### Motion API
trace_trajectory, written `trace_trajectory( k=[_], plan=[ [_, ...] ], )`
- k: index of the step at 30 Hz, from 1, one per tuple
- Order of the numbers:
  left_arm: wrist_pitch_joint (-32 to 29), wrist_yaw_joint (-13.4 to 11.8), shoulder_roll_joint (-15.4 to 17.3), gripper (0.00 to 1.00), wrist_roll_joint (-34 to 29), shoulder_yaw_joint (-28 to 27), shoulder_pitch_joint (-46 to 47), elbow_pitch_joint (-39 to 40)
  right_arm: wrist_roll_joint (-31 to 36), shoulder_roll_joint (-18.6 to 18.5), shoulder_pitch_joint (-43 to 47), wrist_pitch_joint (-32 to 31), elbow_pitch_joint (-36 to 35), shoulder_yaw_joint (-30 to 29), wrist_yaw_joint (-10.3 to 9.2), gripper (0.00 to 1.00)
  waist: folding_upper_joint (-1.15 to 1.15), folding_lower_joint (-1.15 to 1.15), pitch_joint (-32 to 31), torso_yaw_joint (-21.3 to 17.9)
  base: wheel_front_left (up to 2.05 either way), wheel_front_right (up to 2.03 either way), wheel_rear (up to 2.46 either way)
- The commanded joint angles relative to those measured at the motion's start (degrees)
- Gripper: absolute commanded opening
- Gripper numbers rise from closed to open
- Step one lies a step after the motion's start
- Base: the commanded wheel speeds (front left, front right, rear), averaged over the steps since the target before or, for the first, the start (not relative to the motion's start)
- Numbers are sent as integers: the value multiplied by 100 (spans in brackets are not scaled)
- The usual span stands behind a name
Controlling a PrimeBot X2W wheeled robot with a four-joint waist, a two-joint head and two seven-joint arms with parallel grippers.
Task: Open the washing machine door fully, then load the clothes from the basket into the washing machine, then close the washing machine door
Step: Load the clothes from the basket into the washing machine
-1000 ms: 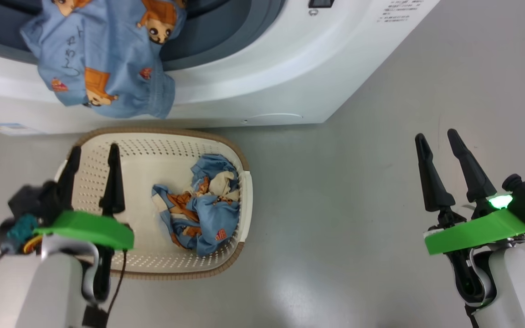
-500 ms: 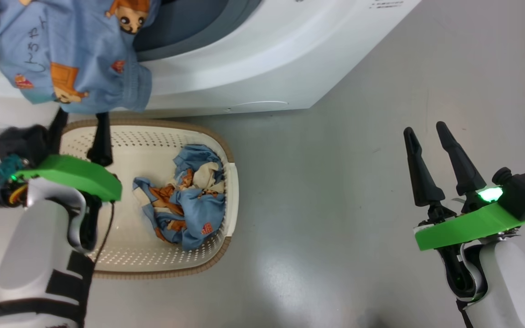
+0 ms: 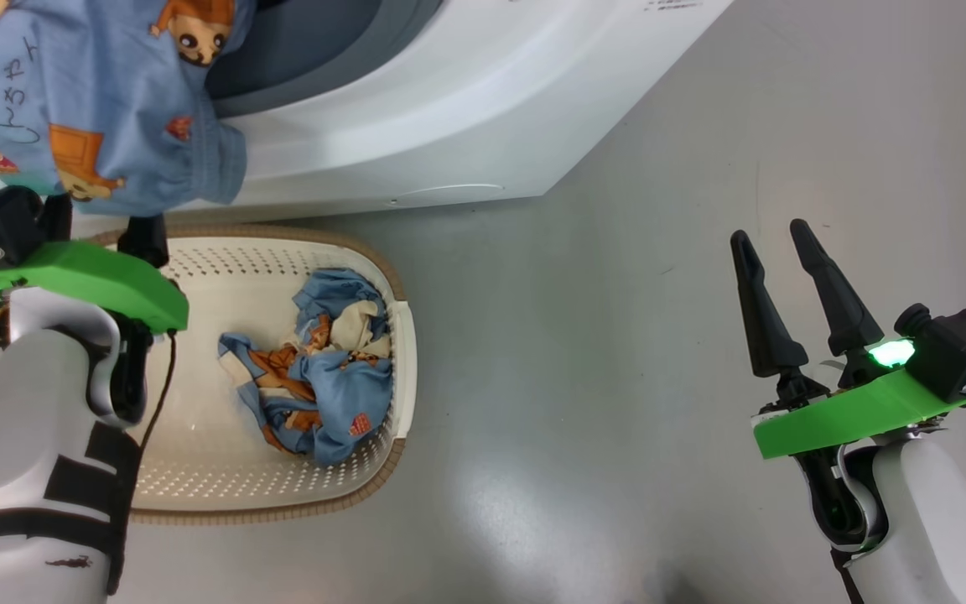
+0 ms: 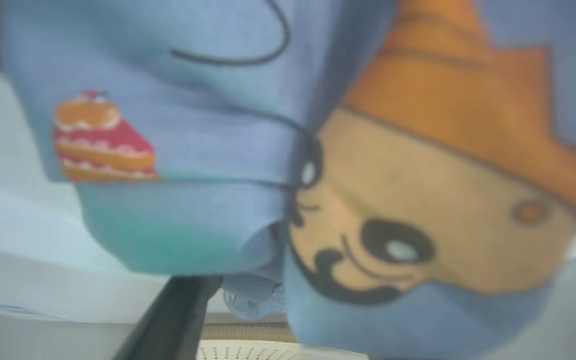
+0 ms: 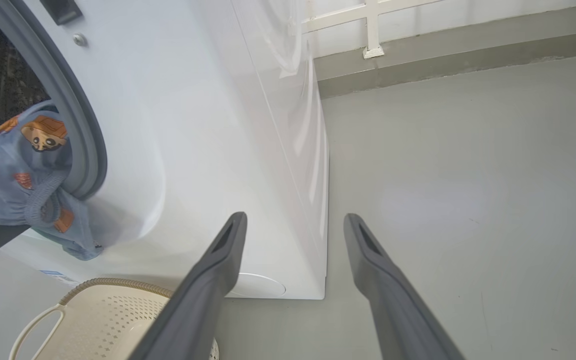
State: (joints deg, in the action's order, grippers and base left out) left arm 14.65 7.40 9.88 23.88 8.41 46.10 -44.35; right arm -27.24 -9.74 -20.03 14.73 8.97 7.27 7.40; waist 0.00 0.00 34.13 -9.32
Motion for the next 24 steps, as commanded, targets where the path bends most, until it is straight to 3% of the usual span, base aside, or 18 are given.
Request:
trace_trajectory(
  k=[1,4,5,24],
  plan=[
    [35,9,245,73,55,-98,68,78,54,1,9,27,-125,130,9,100,0,0,4,-12,0,0,0],
    [35,9,262,4,122,-11,88,122,54,5,15,27,-135,109,9,100,0,0,5,-12,0,0,0],
    [35,9,261,0,159,-1,88,161,54,4,19,27,-137,99,9,100,0,0,6,-7,0,0,0],
    [35,9,141,0,700,436,-506,1882,74,110,54,27,-157,-25,9,100,0,0,-70,176,0,0,0]
  ],
)
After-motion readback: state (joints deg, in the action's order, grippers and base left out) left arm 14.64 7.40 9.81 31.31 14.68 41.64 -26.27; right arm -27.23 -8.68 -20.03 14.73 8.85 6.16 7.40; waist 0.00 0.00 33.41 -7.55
